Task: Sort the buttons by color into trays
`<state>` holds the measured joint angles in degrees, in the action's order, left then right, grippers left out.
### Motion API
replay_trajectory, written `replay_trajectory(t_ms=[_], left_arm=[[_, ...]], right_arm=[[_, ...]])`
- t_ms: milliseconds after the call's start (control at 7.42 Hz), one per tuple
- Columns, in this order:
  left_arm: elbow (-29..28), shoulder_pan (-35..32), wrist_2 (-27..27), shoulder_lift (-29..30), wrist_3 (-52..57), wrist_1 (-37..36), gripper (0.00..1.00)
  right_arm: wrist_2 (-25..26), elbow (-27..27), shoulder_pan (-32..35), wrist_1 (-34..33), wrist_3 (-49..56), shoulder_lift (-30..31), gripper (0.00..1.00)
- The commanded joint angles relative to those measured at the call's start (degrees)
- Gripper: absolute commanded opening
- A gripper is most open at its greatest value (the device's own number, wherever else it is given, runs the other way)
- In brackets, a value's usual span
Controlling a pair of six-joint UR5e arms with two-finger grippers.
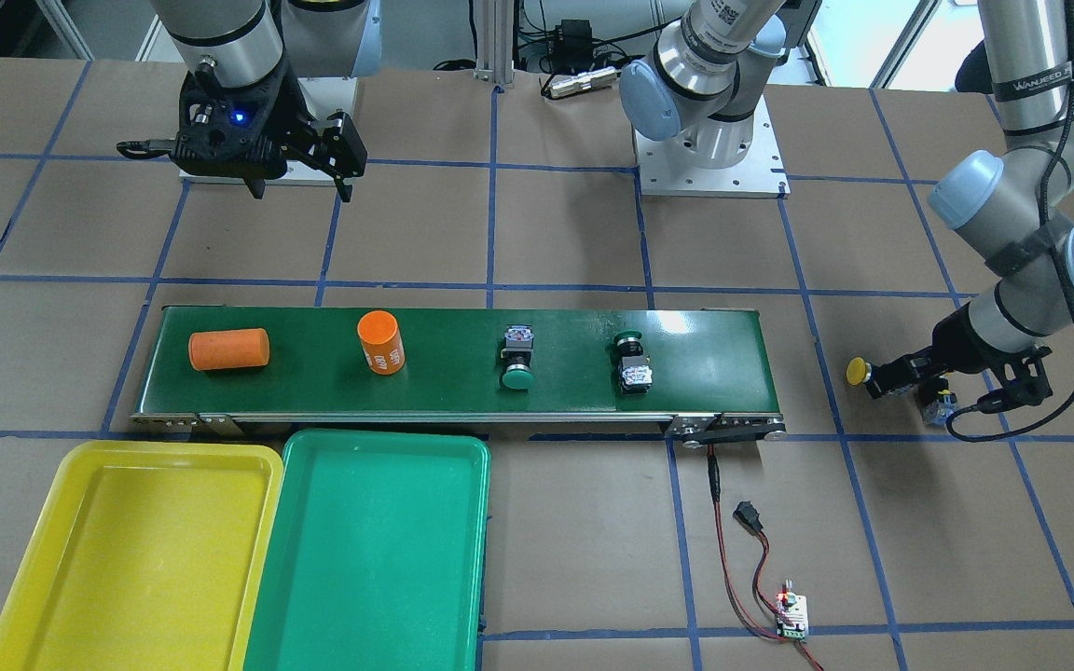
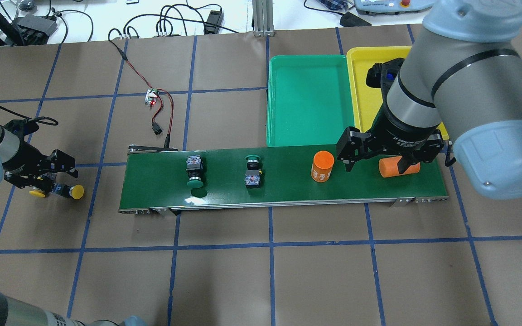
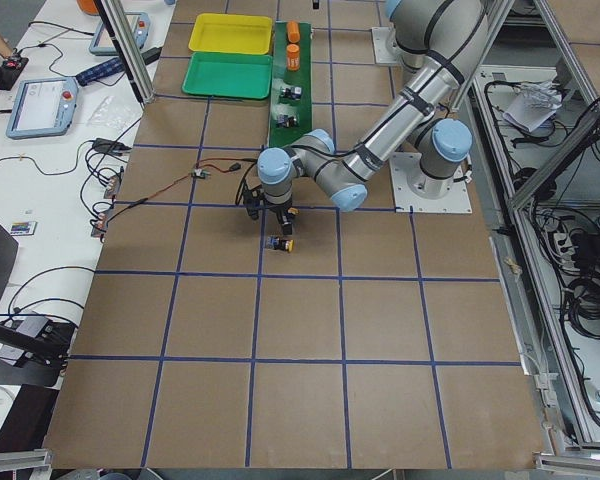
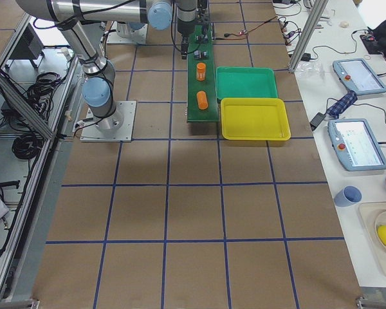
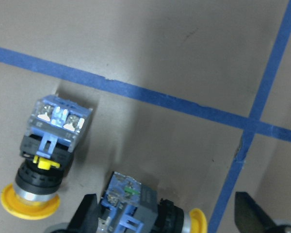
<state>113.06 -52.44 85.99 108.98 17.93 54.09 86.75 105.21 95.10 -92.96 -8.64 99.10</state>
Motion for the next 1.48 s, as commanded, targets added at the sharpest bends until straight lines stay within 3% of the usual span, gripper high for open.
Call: replay_trajectory(t_ms=[0,270,539,674,809,1079,1348], left_arm=[[0.8,1.4,0.2,0.0,-13.4,-0.1,1.00],[0.6,1.1,0.3,0.2,-20.5,-0.6,1.00],[0.7,1.4,-0.4,1.3,-29.5,-0.6,1.00],[0.7,1.3,-0.6,1.7,-30.0,-0.7,0.95],[0.8,1.3,-1.7,1.9,-29.8,-0.6,0.76],[0.4,1.3,-3.6,2.0,-28.9,-0.4,0.00],[-0.3,0.9,-4.2,-1.1,-28.7,1.8,0.00]], right_arm=[[-0.1,0.0,0.3,0.1,-0.2,-0.4,1.00],[0.0,0.2,1.5,-0.1,-0.1,-0.7,1.00],[0.1,0.3,3.9,-4.8,-0.2,-2.8,1.00],[0.0,0.3,4.4,-5.6,-0.6,-4.1,1.00],[0.1,0.2,5.7,-8.8,-4.0,-5.9,1.00],[0.0,0.2,9.8,-12.9,-7.2,-7.5,1.00],[0.2,0.2,10.5,-18.4,-11.9,-12.8,1.00]])
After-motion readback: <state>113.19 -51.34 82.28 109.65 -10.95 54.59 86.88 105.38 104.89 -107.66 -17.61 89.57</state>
